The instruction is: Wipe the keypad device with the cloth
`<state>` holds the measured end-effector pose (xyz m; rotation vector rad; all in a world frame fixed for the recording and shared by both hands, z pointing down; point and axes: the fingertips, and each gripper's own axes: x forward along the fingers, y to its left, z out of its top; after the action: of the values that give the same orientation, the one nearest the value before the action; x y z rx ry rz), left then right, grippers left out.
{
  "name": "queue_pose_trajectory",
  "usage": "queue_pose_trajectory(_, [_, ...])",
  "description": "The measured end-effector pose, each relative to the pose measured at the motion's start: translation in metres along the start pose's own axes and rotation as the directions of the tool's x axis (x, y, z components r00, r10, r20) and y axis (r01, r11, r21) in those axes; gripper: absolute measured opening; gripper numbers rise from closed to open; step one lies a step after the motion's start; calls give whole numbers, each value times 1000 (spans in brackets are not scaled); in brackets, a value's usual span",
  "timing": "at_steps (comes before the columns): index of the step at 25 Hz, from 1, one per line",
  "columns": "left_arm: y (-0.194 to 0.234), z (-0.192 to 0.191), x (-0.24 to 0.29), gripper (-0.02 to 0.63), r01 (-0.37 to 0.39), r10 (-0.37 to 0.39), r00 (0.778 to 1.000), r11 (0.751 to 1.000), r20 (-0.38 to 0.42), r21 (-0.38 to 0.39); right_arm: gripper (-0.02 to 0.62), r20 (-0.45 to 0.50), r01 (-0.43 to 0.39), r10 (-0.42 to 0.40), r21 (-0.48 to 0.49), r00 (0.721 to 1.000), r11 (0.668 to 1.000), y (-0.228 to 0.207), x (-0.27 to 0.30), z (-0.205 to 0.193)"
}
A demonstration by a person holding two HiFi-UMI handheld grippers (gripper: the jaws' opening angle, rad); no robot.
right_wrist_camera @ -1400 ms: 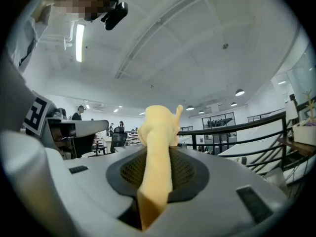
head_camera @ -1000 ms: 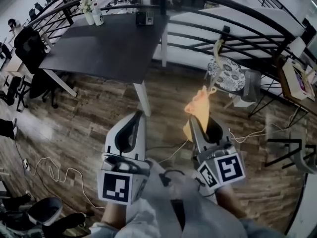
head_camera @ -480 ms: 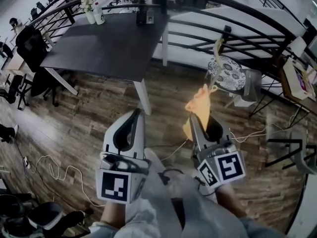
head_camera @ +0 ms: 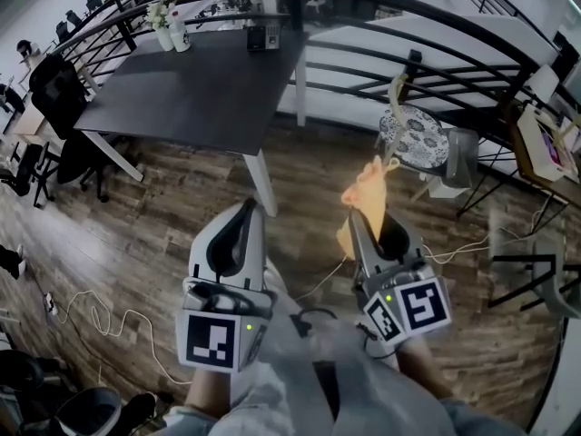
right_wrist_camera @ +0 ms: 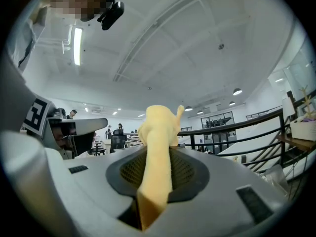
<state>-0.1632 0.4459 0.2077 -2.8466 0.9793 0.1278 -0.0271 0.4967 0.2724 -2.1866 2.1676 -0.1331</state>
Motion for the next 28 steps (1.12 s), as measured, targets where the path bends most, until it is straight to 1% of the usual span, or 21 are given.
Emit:
queue_pose_trajectory(10, [14,-6,21,6,11,-10,1000,1000,14,-10,101,7,7,-7,-7,1000,1000,-4,21,-1])
queue_pose_trajectory(14, [24,-7,41,8,25,-25,999,1000,49,5,101,1,24,-24,-10,1000,1000,-11,37,-3])
queue_pose_trajectory(16, [31,-7,52,8,27,-27,997,1000,70,1,101,-2,26,-26,-14,1000,1000,-15,46,-3])
queue_pose_trajectory(21, [51,-24,78,6,38,-38,999,999,8,-14,101,-18,31,-31,-21,999,999,-23,80,-4])
queue_pose_trajectory(24, [69,-28,99,8,46,-46,999,998,0,-35,101,-24,37,-37,-16,999,999,-27,106,-2])
queue_pose_trajectory(28, [95,-31,136,6,51,-51,999,998,-1,-27,101,-37,32,-32,-7,999,999,-35,148,3])
